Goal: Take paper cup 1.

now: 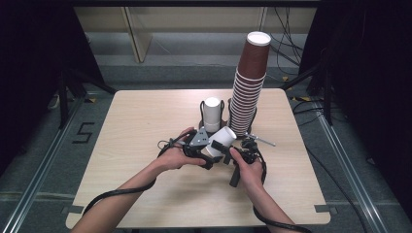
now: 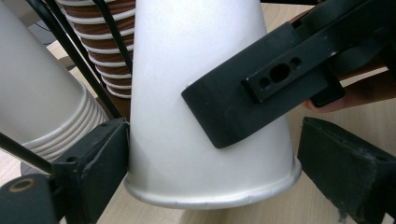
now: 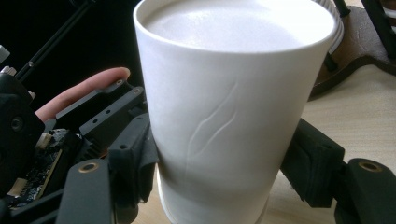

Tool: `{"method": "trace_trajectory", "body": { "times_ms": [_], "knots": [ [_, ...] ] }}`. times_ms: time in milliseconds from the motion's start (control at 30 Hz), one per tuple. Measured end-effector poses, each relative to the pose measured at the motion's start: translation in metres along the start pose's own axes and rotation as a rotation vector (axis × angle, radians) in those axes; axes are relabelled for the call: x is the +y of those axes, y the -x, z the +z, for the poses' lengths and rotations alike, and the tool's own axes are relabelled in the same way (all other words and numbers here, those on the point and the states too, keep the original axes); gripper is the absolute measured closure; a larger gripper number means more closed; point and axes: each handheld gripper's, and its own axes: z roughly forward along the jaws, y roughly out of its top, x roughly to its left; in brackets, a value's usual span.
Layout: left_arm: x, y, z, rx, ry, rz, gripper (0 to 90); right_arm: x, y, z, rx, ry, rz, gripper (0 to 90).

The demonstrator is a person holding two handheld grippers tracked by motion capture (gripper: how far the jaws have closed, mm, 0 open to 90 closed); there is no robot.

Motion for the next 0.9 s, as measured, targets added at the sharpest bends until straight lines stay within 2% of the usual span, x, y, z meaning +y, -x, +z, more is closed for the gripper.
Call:
{"method": "trace_trajectory", "body": {
  "times_ms": [100,133,200,233,300,367,400,433,533,633,900],
  "knots": [
    [0.0,0.0,0.0,0.001,-0.001,0.002,10.1,0.0,0.001,0.001,-0.012,0.001,-0.005,33.2],
    [0.0,0.0,-0.001,0.0,-0.007,0.006,10.4,0.0,0.0,0.0,-0.009,-0.006,0.012,32.8],
    [-0.001,0.0,-0.001,0.001,0.007,0.012,11.5,0.0,-0.001,0.0,-0.012,-0.006,0.014,31.9],
    [-0.002,0.0,-0.002,-0.002,0.002,0.015,12.1,0.0,0.0,0.001,-0.009,-0.006,0.0,31.3],
    [-0.003,0.001,-0.003,0.001,0.014,0.02,14.2,0.0,-0.001,0.001,-0.005,-0.012,0.01,29.1],
    [-0.003,0.001,-0.006,-0.002,-0.004,0.019,16.5,0.0,0.0,0.002,-0.005,-0.008,-0.005,28.0],
    [-0.003,0.002,-0.006,0.001,0.005,0.011,16.5,0.0,-0.001,0.001,-0.001,-0.012,0.002,26.8],
    [-0.004,0.002,-0.008,0.0,0.011,0.007,19.5,0.001,-0.002,0.002,0.002,-0.014,-0.021,24.1],
    [-0.004,0.001,-0.009,-0.003,0.012,0.011,22.5,0.001,-0.002,0.002,0.004,-0.016,-0.034,22.5],
    [-0.005,0.002,-0.01,-0.005,0.021,0.014,24.8,0.001,-0.004,0.003,-0.013,-0.008,-0.066,19.8],
    [-0.003,0.003,-0.012,-0.002,0.029,0.01,27.2,0.003,-0.005,0.001,-0.01,0.003,-0.066,18.5]
  ]
}}
